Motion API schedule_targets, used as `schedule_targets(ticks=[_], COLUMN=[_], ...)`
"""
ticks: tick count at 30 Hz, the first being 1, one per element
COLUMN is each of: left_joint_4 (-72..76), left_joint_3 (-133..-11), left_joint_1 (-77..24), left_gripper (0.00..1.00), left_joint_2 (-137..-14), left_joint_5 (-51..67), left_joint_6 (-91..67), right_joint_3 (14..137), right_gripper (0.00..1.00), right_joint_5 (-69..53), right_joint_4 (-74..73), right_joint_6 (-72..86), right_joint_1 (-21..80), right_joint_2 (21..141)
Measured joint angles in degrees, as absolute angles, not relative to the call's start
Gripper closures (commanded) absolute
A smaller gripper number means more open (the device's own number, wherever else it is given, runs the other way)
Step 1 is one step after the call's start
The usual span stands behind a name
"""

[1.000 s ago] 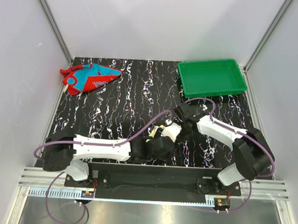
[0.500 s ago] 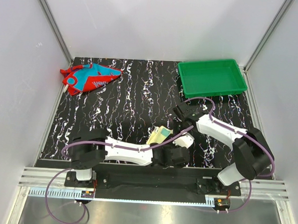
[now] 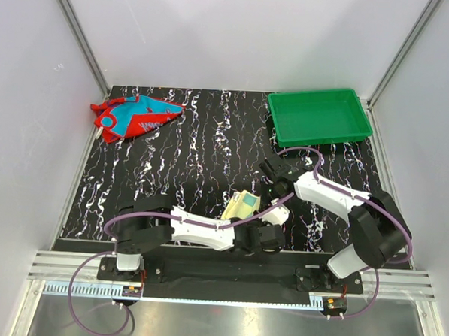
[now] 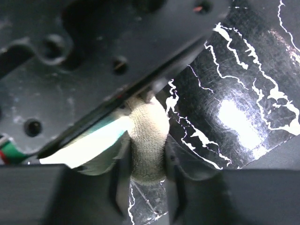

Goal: Roll the towels
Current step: Roll the towel

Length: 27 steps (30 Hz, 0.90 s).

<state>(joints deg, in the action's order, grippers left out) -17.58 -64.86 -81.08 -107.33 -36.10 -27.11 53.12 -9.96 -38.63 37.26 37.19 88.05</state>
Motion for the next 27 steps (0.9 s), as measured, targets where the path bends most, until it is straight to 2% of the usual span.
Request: schedule_targets(ticks=[3, 6, 7, 10, 11, 14, 21, 27], left_joint_4=[-16.4, -15.9, -15.7, -14.8, -14.5, -13.7, -12.7, -9.8], left_joint_3=[-64.2, -63.9, -63.7, -63.3, -63.1, -62.2, -58.1, -53.8], left_joint_1=[-81.1, -81.1, -81.1, -81.1, -81.1, -81.0, -80.8, -79.2], left_gripper=[0.77, 0.81, 0.83, 0.84, 0.84, 0.84, 0.84, 0.85], left_joint_2=[-107.3, -107.3, -107.3, -107.3, -107.2, -106.4, -102.0, -98.2], left_joint_5=[-36.1, -36.2, -36.1, -35.9, -35.8, -34.9, -30.6, -25.7], left_joint_6=[-27.0, -27.0, -27.0, -26.8, -26.7, -26.8, -28.3, -31.0], right_joint_3=[53.1, 53.1, 53.1, 53.5, 53.8, 55.7, 61.7, 64.0], right_gripper=[0.93, 0.87, 0.76, 0.55, 0.42, 0.3, 0.16, 0.14], right_joint_5=[-10.0, -10.0, -10.0, -10.0, -9.9, -8.6, -2.7, 4.3], right_joint_4=[-38.7, -38.7, -38.7, -39.0, -39.4, -41.8, -47.4, -50.6], right_joint_6=[37.2, 37.1, 37.1, 37.0, 36.9, 36.1, 35.6, 36.1], right_joint_1=[37.2, 37.2, 37.2, 37.2, 37.2, 37.3, 36.7, 31.9], right_joint_2=[88.2, 88.5, 88.6, 88.8, 88.8, 88.8, 87.4, 81.2])
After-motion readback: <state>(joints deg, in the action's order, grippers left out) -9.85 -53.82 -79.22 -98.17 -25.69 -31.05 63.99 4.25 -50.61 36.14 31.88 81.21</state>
